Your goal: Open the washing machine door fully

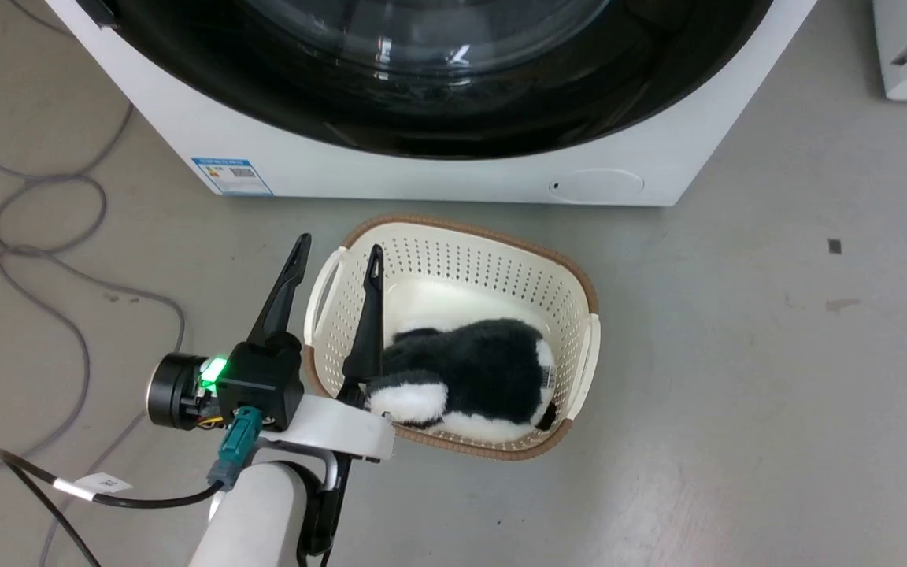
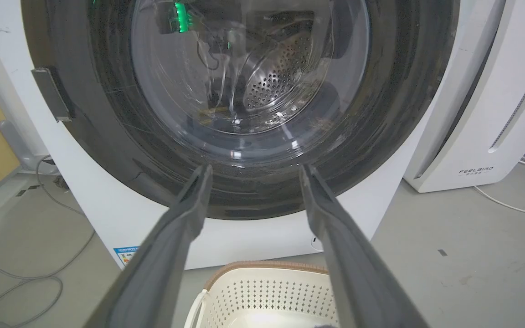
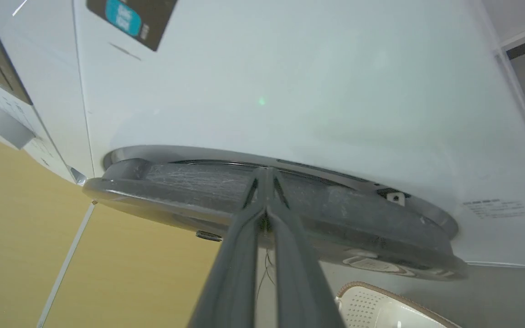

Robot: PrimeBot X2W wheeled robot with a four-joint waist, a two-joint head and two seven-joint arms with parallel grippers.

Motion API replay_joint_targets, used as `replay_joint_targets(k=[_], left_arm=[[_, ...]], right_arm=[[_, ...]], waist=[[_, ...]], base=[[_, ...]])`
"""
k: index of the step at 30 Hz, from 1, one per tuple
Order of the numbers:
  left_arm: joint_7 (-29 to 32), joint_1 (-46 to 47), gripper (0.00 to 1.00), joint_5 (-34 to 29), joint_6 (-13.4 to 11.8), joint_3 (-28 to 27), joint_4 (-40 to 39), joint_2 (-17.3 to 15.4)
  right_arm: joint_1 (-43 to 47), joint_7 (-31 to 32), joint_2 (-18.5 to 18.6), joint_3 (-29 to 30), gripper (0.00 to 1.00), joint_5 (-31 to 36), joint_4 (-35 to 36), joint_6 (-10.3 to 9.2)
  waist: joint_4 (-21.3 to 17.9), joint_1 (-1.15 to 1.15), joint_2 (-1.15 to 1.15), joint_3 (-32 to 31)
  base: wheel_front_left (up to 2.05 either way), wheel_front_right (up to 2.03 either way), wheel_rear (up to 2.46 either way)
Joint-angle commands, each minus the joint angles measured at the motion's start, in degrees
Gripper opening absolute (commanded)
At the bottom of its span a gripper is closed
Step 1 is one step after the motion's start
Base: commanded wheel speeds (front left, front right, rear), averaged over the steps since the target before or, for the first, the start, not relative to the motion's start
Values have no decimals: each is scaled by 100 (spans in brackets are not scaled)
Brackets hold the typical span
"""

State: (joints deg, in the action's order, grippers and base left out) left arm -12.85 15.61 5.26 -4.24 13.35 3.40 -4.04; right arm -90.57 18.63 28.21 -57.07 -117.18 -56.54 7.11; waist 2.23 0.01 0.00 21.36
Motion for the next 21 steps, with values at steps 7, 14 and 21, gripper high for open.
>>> replay_joint_targets(k=[7,14,21], left_arm=[[-144,282,100,62,-68,115,16,-5],[-215,380,100,105,-109,188,40,8],[-215,358,100,130,-101,160,81,20]], right_arm=[[-864,398,-144,-869,0,-737,-448,36],[-1198,834,-203,-1412,0,-1088,-618,37],[-942,1194,-251,-1514,0,-897,-440,37]], waist=[[38,-1,0,283],[80,-1,0,400],[65,-1,0,327]], base=[[0,0,0],[0,0,0],[0,0,0]])
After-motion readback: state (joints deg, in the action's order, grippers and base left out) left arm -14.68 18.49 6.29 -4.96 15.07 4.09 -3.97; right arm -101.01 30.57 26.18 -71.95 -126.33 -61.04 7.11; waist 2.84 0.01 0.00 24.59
